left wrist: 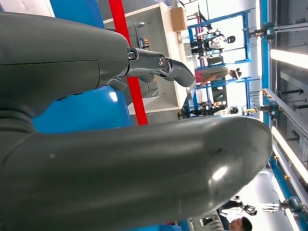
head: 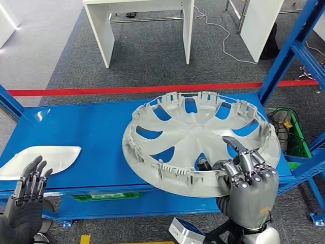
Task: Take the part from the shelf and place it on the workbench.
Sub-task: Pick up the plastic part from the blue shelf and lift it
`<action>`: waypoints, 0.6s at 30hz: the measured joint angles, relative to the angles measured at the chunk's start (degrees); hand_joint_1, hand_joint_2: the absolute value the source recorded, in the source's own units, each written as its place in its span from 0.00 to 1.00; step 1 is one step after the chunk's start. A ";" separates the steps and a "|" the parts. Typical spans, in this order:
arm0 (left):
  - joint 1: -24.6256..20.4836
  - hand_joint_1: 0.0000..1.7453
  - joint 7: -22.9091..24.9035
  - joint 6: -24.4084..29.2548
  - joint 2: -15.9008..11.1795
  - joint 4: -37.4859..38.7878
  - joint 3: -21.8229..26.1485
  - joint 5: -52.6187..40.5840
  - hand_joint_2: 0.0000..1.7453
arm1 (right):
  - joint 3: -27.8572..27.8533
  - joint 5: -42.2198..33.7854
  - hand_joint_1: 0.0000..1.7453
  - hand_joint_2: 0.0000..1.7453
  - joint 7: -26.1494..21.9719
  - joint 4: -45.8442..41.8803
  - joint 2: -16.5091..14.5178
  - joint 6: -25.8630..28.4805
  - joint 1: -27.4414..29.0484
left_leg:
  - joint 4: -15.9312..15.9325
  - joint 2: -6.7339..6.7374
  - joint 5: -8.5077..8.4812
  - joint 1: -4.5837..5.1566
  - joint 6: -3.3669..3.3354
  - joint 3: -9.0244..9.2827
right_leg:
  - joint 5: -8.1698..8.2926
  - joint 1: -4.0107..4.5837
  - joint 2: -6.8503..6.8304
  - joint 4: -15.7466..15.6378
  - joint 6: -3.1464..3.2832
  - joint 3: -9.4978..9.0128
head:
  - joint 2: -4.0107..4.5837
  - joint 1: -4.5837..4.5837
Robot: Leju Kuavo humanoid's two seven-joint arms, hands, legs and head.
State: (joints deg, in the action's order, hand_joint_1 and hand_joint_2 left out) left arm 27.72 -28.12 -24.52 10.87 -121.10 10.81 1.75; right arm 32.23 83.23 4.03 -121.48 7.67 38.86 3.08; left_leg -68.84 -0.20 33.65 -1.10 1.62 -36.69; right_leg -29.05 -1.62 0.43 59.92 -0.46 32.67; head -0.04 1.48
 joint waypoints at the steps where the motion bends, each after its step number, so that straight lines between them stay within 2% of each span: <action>1: 0.01 0.00 0.00 0.01 0.01 0.02 -0.01 0.00 0.00 | -0.02 -0.15 1.00 1.00 -0.07 0.02 0.00 0.00 0.04 | -3.62 0.00 1.38 0.01 -0.02 -1.62 | 0.01 0.15 -0.05 0.01 0.09 0.06 | 0.00 0.02; 2: 0.02 0.00 0.01 0.02 0.01 0.03 -0.01 0.00 0.00 | -0.03 -0.28 1.00 1.00 -0.13 0.05 0.00 0.00 0.09 | -5.90 0.00 1.84 0.04 -0.14 -2.64 | 0.02 0.30 -0.07 0.01 0.15 0.09 | 0.00 0.01; 3: 0.02 0.00 0.01 0.04 0.01 0.04 -0.01 0.00 0.00 | -0.03 -0.42 1.00 1.00 -0.19 0.09 0.00 0.00 0.14 | -6.04 0.00 1.15 0.10 -0.38 -2.70 | 0.02 0.44 -0.07 0.01 0.16 0.07 | 0.00 0.01; 4: 0.02 0.00 0.01 0.05 0.01 0.05 -0.01 0.00 0.00 | -0.03 -0.56 1.00 1.00 -0.24 0.13 0.00 0.00 0.19 | -3.88 0.00 -0.58 0.22 -0.74 -1.70 | 0.02 0.55 -0.04 0.01 0.17 -0.01 | 0.00 0.01; 5: 0.02 0.00 0.01 0.06 0.01 0.05 0.00 0.00 0.00 | -0.04 -0.68 1.00 1.00 -0.28 0.16 0.00 0.00 0.21 | -0.11 -0.02 -2.80 0.42 -1.23 0.04 | 0.01 0.63 -0.01 0.01 0.17 -0.10 | 0.00 0.01; 7: 0.01 0.00 0.02 0.08 0.01 0.05 0.00 0.00 0.00 | -0.11 -0.90 1.00 1.00 -0.34 0.18 0.00 0.00 0.21 | 6.84 -0.05 -5.49 0.90 -2.10 3.20 | 0.03 0.80 0.04 0.04 0.02 -0.06 | 0.00 -0.02; 8: 0.01 0.00 0.03 0.08 0.01 0.05 -0.01 0.00 0.00 | -0.15 -0.94 1.00 1.00 -0.35 0.19 0.00 0.01 0.20 | 8.69 -0.06 -5.81 1.11 -2.34 3.91 | 0.12 0.81 0.04 0.05 -0.19 0.13 | 0.00 -0.03; 11: 0.10 0.00 0.07 0.09 -0.01 0.05 -0.01 -0.01 0.00 | -0.21 -1.01 1.00 1.00 -0.37 0.21 0.00 0.03 0.26 | 9.96 -0.01 -5.90 1.19 -2.60 3.93 | 0.34 0.72 0.02 -0.09 -1.13 0.62 | 0.00 0.00; 12: 0.11 0.00 0.08 0.09 -0.02 0.05 -0.02 -0.01 0.00 | -0.22 -1.02 1.00 1.00 -0.37 0.22 0.00 0.04 0.29 | 10.29 0.04 -6.16 1.07 -2.80 3.97 | -0.16 0.70 -0.01 0.36 -1.42 0.90 | 0.00 -0.04; 14: 0.11 0.00 0.08 0.09 -0.04 0.05 -0.09 -0.02 0.00 | -0.25 -1.04 1.00 1.00 -0.39 0.24 0.00 0.06 0.30 | 10.78 0.16 -6.64 0.85 -3.20 3.94 | -2.95 0.69 -0.06 4.40 -1.85 2.76 | 0.00 -0.31; 16: 0.13 0.00 0.08 0.09 -0.03 0.06 -0.15 -0.02 0.00 | -0.27 -1.05 1.00 1.00 -0.41 0.33 0.00 0.07 0.32 | 10.75 0.25 -6.83 0.97 -3.48 3.64 | -6.45 0.71 -0.10 11.53 -2.13 5.76 | 0.00 -0.54; 17: 0.15 0.00 0.08 0.09 -0.03 0.07 -0.15 -0.02 0.00 | -0.27 -1.08 1.00 1.00 -0.43 0.43 0.00 0.07 0.37 | 10.70 0.28 -6.90 1.06 -3.56 3.52 | -7.18 0.72 -0.10 14.00 -2.19 6.74 | 0.00 -0.56; 18: 0.16 0.00 0.08 0.09 -0.04 0.07 -0.14 -0.02 0.00 | -0.28 -1.13 1.00 1.00 -0.44 0.54 0.00 0.07 0.42 | 10.63 0.30 -6.96 1.15 -3.61 3.43 | -6.88 0.74 -0.10 14.60 -2.17 6.83 | 0.00 -0.57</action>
State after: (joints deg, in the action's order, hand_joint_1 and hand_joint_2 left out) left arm 27.88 -28.04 -24.44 10.84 -121.03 10.67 1.73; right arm 31.95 82.10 3.60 -120.93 7.67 38.93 3.50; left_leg -58.21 0.11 26.68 0.06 -1.99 -33.25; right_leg -35.93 -0.88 0.32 74.52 -2.62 39.49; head -0.04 0.90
